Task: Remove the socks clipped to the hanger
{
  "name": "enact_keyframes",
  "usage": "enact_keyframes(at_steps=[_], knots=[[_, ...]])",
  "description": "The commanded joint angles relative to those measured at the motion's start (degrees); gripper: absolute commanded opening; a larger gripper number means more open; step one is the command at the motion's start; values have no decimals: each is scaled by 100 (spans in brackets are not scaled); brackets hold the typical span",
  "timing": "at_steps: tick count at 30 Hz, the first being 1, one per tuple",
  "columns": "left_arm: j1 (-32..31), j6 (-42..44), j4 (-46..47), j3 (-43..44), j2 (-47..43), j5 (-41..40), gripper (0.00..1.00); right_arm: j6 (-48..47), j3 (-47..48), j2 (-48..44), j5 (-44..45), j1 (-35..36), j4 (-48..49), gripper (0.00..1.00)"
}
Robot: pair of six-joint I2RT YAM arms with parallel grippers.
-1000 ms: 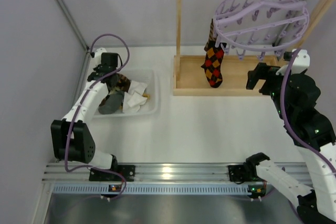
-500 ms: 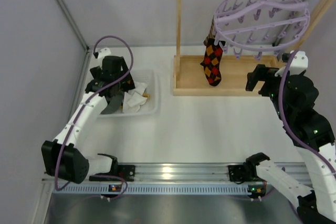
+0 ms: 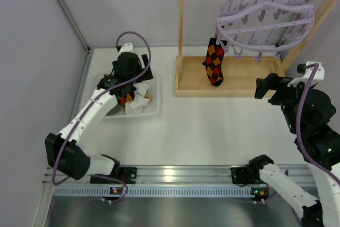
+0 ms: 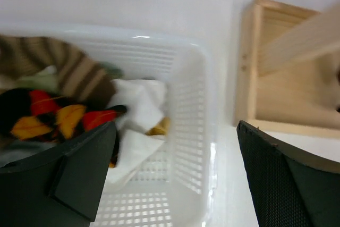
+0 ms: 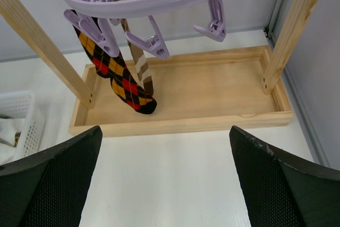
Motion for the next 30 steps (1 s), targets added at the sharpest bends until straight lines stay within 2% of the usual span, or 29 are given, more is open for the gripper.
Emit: enact_keyframes(at_steps=[1, 3, 4, 8, 15, 20, 30], knots=[[-629, 423, 719, 440, 543, 1185, 99, 108, -127, -139, -195, 22, -59, 100], [-901, 573, 1122, 458, 815, 1668, 99, 117, -206, -209, -300, 31, -42, 99], [-972, 670, 1655, 397, 886, 2263, 99, 125, -223, -218, -327, 22, -41, 99], [-1219, 925, 3214, 107, 1229, 3311, 99, 161, -416, -367, -652, 22, 81, 100], [-1615, 1356, 4832, 273, 2151, 4244, 99, 126, -593, -578, -1056, 22, 230, 100], [-1615, 1479, 5097, 887, 3143, 4080, 99, 82, -821, -842, -1566, 30, 503, 100], [-1579, 2138, 5106, 2311, 4664, 3113, 99, 152, -1120, -1123, -1971, 22, 872, 100]])
